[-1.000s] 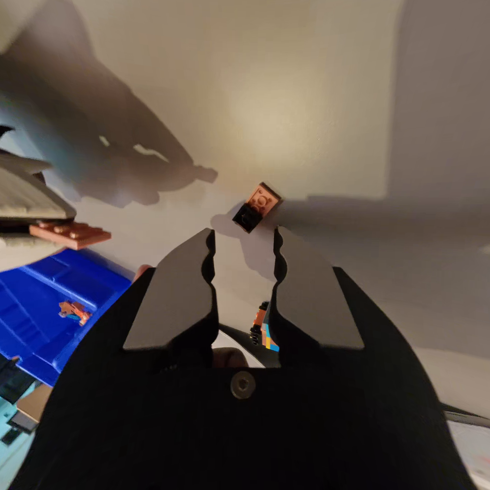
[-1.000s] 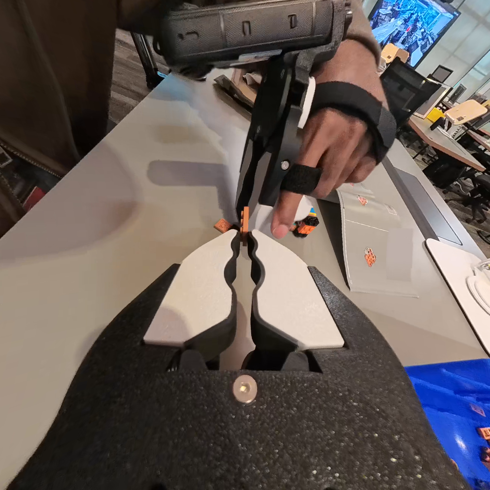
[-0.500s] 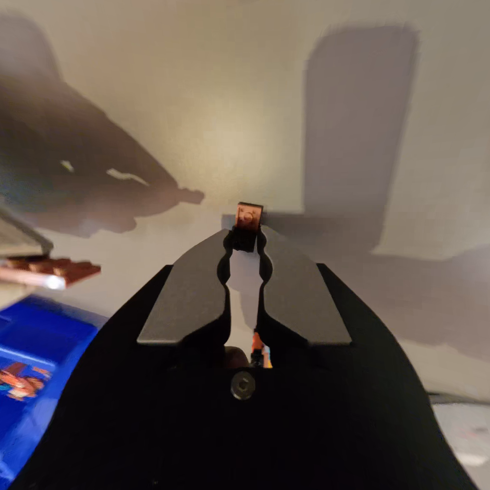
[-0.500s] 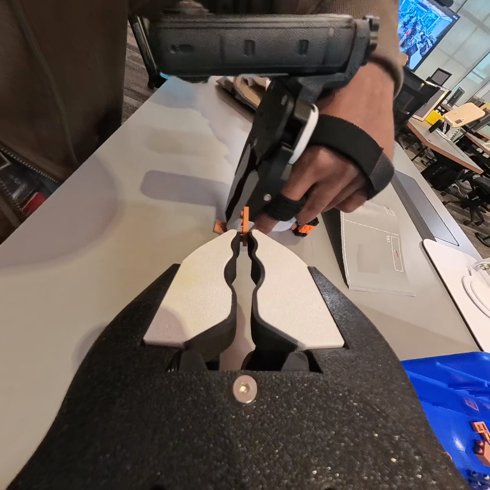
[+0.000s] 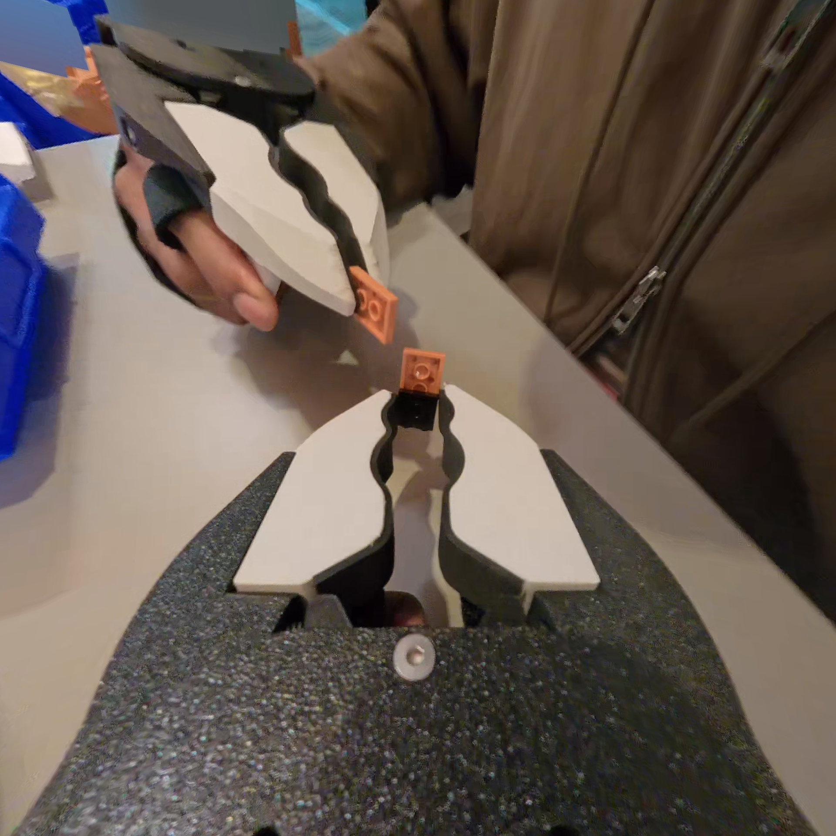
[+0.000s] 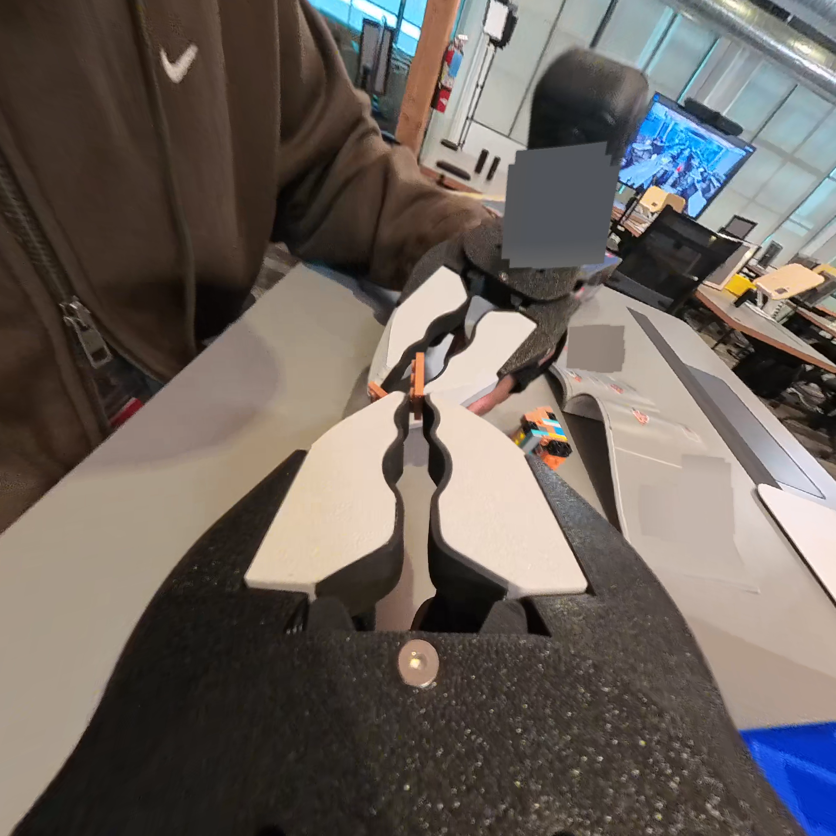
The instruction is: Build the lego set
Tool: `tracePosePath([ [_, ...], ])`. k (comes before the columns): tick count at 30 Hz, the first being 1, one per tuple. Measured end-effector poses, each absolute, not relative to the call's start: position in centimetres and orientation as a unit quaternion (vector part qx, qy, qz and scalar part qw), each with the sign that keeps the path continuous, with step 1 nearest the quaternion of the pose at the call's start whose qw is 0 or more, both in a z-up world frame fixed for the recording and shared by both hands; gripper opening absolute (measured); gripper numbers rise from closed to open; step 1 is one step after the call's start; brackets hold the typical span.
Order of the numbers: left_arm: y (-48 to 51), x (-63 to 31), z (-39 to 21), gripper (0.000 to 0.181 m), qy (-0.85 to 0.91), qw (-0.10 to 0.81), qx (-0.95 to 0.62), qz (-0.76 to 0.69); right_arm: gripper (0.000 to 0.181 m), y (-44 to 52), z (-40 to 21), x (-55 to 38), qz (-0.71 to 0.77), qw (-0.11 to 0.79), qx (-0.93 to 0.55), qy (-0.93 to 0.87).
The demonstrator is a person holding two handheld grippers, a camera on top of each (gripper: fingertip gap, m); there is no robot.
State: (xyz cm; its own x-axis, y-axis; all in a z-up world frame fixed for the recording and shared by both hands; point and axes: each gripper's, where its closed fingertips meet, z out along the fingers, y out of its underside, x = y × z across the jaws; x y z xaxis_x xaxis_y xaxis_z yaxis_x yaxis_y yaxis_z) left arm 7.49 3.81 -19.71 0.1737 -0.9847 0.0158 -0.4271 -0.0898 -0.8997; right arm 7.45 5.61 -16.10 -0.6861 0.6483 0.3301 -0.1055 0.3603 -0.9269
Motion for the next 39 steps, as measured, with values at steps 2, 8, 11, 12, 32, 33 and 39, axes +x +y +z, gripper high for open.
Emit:
tracePosePath([
  [2, 2.7, 8.5, -19.1, 0.017, 0.529, 0.392, -0.635, -0.404, 0.004, 4.7, -15.7, 7.9, 0.556, 0.33, -0.172, -0.744],
  [8, 1.0, 9.8, -18.4, 0.017, 0.517, 0.367, -0.597, -0.491, 0.004, 2.1, -16.4, 9.0, 0.569, 0.259, -0.152, -0.766],
  [11, 0.4, 9.8, -18.2, 0.017, 0.518, 0.363, -0.584, -0.508, 0.004, 1.5, -17.0, 9.4, 0.571, 0.222, -0.15, -0.776],
  [12, 0.2, 9.8, -18.1, 0.017, 0.52, 0.363, -0.58, -0.511, 0.004, 1.4, -17.1, 9.4, 0.57, 0.213, -0.149, -0.779],
  [32, -0.1, 9.6, -17.5, 0.017, 0.503, 0.374, -0.56, -0.542, 0.007, 0.6, -16.9, 9.3, 0.561, 0.197, -0.141, -0.792],
  [33, -0.1, 9.6, -17.5, 0.017, 0.502, 0.374, -0.561, -0.542, 0.006, 0.7, -16.9, 9.2, 0.561, 0.2, -0.143, -0.791],
  [39, 0.1, 9.5, -17.5, 0.017, 0.492, 0.368, -0.569, -0.548, 0.006, 0.9, -16.8, 9.2, 0.555, 0.216, -0.142, -0.791],
])
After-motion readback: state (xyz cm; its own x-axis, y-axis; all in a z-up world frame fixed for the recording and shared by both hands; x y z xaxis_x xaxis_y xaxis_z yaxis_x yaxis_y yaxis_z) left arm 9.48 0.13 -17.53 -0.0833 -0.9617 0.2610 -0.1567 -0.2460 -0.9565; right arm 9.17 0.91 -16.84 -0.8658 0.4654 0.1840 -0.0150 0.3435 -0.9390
